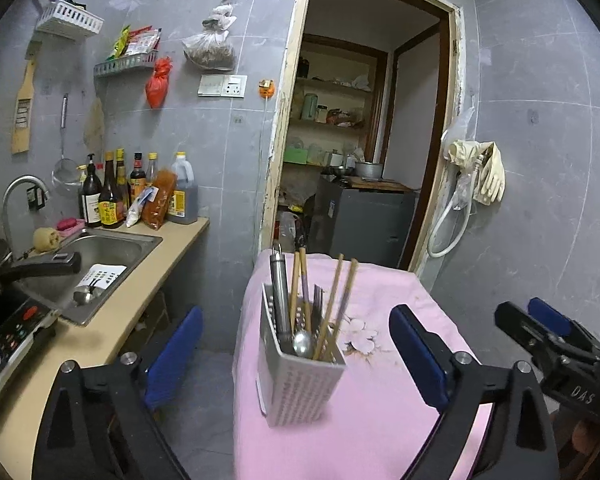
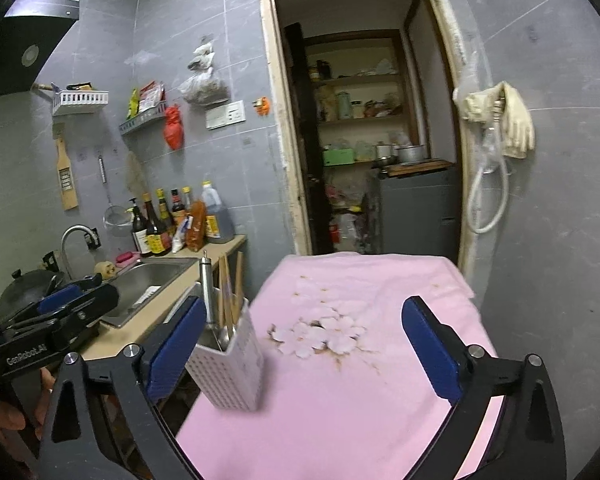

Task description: Organize utensils

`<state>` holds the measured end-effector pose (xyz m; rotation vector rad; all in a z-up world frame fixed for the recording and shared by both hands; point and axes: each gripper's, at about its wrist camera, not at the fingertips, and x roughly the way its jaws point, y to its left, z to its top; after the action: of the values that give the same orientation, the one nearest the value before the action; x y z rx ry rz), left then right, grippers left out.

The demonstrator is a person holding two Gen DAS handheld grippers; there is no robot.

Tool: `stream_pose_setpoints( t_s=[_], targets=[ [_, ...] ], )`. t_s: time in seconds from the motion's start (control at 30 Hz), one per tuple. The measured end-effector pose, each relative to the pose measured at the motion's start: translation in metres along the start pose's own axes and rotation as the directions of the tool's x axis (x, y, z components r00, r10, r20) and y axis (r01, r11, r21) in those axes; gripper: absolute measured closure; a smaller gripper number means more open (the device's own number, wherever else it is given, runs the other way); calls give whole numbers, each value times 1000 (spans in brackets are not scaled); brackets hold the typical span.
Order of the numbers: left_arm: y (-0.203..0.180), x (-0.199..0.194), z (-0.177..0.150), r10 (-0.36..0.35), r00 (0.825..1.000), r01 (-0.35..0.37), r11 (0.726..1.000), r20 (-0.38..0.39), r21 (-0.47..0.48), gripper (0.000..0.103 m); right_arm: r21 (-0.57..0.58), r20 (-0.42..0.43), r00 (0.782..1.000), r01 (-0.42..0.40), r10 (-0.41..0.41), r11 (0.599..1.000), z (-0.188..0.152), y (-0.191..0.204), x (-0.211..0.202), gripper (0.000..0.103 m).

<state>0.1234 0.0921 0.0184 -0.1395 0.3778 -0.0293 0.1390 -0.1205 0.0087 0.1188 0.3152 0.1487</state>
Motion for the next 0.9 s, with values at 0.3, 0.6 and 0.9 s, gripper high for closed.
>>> stream_pose_setpoints(
  t_s=[0.3, 0.6, 0.9],
  targets=[
    [-13, -38, -32, 10, 1000, -10, 1000, -7, 8, 1, -5, -10, 997, 70, -70, 998, -20, -24, -58, 1],
    [-29, -76, -62, 15, 1000, -14, 999, -22, 48, 1, 12, -15, 994, 104, -104, 994, -41, -41, -107, 1],
    [-39, -98, -78, 1, 1000, 1, 997, -20, 79, 1, 20, -45, 993, 111, -110, 994, -61, -48, -128, 1]
  ],
)
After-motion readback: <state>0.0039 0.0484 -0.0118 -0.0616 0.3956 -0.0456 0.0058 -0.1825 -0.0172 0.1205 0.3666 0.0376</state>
